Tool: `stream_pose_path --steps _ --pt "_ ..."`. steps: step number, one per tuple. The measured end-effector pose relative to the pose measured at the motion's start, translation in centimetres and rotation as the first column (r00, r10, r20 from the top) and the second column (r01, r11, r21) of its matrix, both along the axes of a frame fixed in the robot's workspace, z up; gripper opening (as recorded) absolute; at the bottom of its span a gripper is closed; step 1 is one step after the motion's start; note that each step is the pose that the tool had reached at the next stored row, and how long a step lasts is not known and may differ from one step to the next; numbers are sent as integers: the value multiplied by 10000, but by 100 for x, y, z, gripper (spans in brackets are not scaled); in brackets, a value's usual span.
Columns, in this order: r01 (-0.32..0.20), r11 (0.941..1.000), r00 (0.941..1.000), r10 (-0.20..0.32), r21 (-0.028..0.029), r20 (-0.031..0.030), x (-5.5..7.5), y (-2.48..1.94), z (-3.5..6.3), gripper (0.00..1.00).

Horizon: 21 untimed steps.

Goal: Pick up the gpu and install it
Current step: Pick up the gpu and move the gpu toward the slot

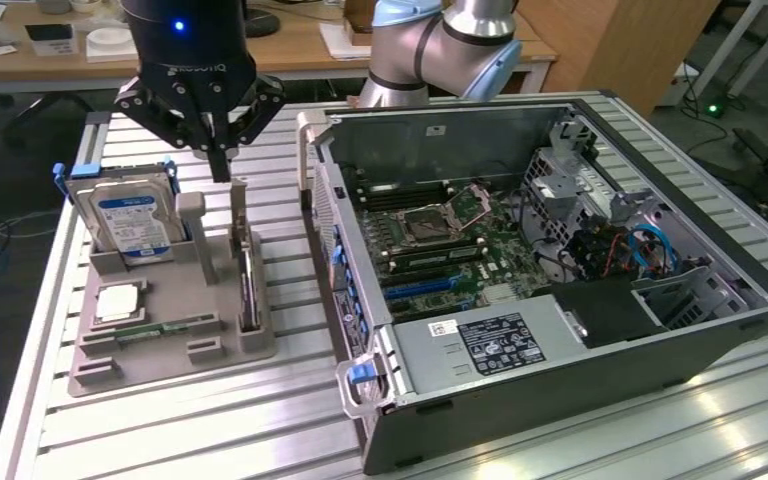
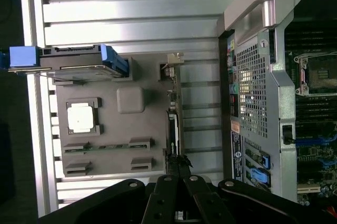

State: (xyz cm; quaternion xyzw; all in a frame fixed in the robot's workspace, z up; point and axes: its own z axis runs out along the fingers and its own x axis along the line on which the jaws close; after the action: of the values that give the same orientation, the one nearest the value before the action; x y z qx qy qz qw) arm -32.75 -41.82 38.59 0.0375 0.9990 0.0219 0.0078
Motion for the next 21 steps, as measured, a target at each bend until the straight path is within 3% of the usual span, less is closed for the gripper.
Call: stream_pose_path --steps 10,12,15,21 --pt "0 10000 10000 0 0 0 0 0 0 11" --pt "0 10000 10000 0 0 -1 0 0 0 23" --pt "0 10000 10000 0 0 0 0 0 0 29" --pt "-13 10000 10000 13 -4 0 0 0 -1 58"
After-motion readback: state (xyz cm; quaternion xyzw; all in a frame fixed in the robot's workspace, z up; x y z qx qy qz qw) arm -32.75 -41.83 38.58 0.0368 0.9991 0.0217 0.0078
